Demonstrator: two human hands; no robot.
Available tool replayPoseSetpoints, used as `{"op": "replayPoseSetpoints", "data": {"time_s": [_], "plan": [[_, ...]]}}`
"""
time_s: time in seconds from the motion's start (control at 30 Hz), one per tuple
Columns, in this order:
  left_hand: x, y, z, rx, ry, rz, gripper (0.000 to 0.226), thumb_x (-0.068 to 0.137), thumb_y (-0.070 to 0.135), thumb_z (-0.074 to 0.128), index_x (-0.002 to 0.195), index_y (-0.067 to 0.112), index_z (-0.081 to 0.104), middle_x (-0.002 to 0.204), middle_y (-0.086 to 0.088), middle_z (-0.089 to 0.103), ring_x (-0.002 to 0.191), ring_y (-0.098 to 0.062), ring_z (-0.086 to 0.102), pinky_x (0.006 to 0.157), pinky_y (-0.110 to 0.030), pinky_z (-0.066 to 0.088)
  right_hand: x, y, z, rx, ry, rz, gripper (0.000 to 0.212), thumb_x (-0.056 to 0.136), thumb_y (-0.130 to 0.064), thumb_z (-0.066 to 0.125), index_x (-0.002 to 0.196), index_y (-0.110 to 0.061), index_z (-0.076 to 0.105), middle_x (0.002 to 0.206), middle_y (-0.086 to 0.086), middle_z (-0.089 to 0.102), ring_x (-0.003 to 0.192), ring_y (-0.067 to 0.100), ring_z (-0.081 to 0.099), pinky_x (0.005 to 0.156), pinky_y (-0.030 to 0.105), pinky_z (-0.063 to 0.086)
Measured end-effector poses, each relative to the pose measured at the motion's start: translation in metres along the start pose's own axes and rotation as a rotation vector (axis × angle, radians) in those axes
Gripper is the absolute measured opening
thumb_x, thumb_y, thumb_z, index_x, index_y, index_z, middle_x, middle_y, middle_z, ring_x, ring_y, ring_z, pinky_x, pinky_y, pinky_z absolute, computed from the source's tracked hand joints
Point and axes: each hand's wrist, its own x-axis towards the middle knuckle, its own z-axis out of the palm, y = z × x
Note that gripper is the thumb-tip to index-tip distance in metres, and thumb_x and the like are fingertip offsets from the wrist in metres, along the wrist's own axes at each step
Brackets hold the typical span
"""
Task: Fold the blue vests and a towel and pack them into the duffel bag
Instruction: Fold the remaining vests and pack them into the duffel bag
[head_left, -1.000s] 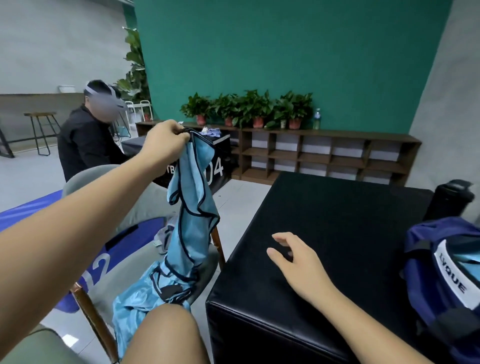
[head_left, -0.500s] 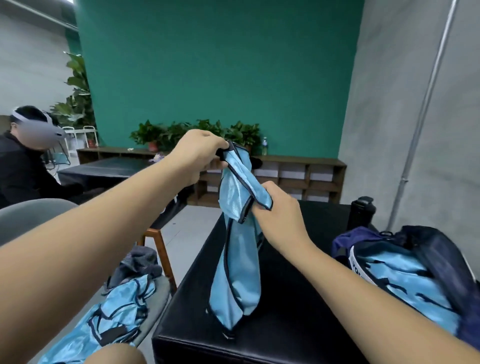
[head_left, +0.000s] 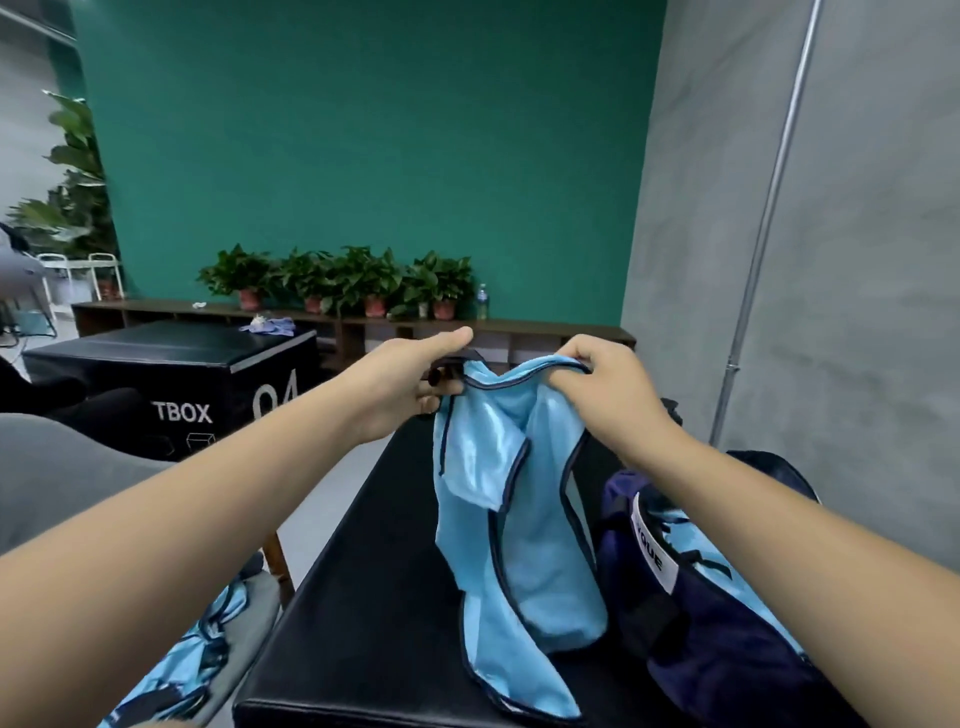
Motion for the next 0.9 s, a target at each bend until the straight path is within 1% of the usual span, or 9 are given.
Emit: {"op": "replayPoseSetpoints", "data": {"time_s": [0.13, 0.2, 0.3, 0.4, 0.57, 0.67, 0.77, 0.83, 0.9], "plan": [[-0.002, -0.009, -0.004, 0.165, -0.052, 0.103, 0.033, 0.083, 0.044, 0.090, 0.101, 0.020, 0.076, 0.084, 0.005, 0.069, 0.076, -0.013, 0.056, 0.083, -0.036, 0.042, 0.018, 0.012, -0.012, -0.014, 0.093, 0.086, 0.016, 0.087, -0.019, 0.070, 0.072, -0.016, 0.066, 0.067, -0.008, 0.062, 0.064, 0.011, 0.051, 0.064, 0.033, 0.042], [-0.004, -0.011, -0.009, 0.239, 0.007, 0.145, 0.042, 0.072, 0.044, 0.093, 0.100, 0.018, 0.075, 0.097, -0.006, 0.077, 0.087, -0.018, 0.060, 0.087, -0.044, 0.040, 0.024, 0.023, -0.019, -0.070, 0.105, 0.122, 0.017, 0.086, -0.021, 0.070, 0.070, -0.016, 0.065, 0.066, -0.006, 0.062, 0.066, 0.015, 0.054, 0.064, 0.035, 0.043], [-0.006, -0.009, -0.014, 0.235, 0.042, 0.191, 0.038, 0.070, 0.041, 0.092, 0.100, 0.024, 0.078, 0.090, -0.006, 0.074, 0.089, -0.025, 0.050, 0.085, -0.047, 0.028, 0.023, 0.041, -0.026, -0.186, 0.060, 0.164, 0.016, 0.086, -0.022, 0.070, 0.073, -0.013, 0.067, 0.072, 0.001, 0.068, 0.075, 0.024, 0.065, 0.068, 0.038, 0.051], [-0.007, -0.006, -0.016, 0.262, 0.022, 0.211, 0.025, 0.077, 0.029, 0.090, 0.099, 0.025, 0.078, 0.081, 0.003, 0.065, 0.085, -0.025, 0.052, 0.086, -0.046, 0.029, 0.010, 0.053, -0.027, -0.296, -0.072, 0.187, 0.014, 0.086, -0.021, 0.074, 0.073, -0.016, 0.071, 0.077, -0.001, 0.073, 0.084, 0.024, 0.071, 0.076, 0.039, 0.057], [-0.012, -0.002, -0.004, 0.335, 0.004, 0.243, 0.018, 0.090, 0.010, 0.081, 0.106, 0.014, 0.074, 0.086, -0.001, 0.064, 0.082, -0.014, 0.060, 0.079, -0.029, 0.045, -0.014, 0.043, -0.029, -0.403, -0.439, 0.240, 0.008, 0.083, -0.028, 0.080, 0.090, -0.027, 0.075, 0.089, -0.007, 0.075, 0.085, 0.015, 0.070, 0.070, 0.029, 0.053], [-0.014, 0.002, 0.007, 0.382, -0.025, 0.256, 0.015, 0.093, 0.010, 0.075, 0.107, 0.015, 0.073, 0.081, 0.004, 0.062, 0.071, -0.006, 0.057, 0.075, -0.028, 0.042, -0.016, 0.030, -0.026, -0.293, -0.639, 0.211, 0.048, 0.082, -0.038, 0.089, 0.123, -0.037, 0.066, 0.118, -0.013, 0.071, 0.106, 0.005, 0.068, 0.088, 0.025, 0.053], [-0.018, 0.007, 0.020, 0.414, -0.087, 0.262, 0.014, 0.097, 0.010, 0.072, 0.111, 0.014, 0.073, 0.082, 0.005, 0.061, 0.051, 0.003, 0.049, 0.058, -0.022, 0.037, -0.009, 0.008, -0.017, -0.116, -0.623, 0.083, 0.070, 0.079, -0.056, 0.088, 0.140, -0.048, 0.054, 0.145, -0.019, 0.058, 0.135, -0.001, 0.053, 0.114, 0.033, 0.044], [-0.023, 0.011, 0.027, 0.420, -0.132, 0.279, 0.014, 0.098, 0.010, 0.072, 0.112, 0.012, 0.076, 0.085, 0.003, 0.063, 0.051, 0.004, 0.051, 0.050, -0.011, 0.037, -0.005, -0.007, -0.013, -0.029, -0.607, -0.002, 0.066, 0.080, -0.058, 0.087, 0.137, -0.052, 0.054, 0.145, -0.024, 0.059, 0.139, -0.003, 0.051, 0.116, 0.034, 0.040], [-0.025, 0.013, 0.029, 0.421, -0.165, 0.307, 0.013, 0.098, 0.012, 0.074, 0.110, 0.012, 0.078, 0.089, -0.002, 0.066, 0.059, 0.004, 0.055, 0.048, -0.006, 0.037, 0.002, -0.013, -0.009, -0.028, -0.587, -0.073, 0.047, 0.085, -0.048, 0.086, 0.124, -0.040, 0.063, 0.130, -0.022, 0.068, 0.126, -0.002, 0.060, 0.108, 0.033, 0.045]]}}
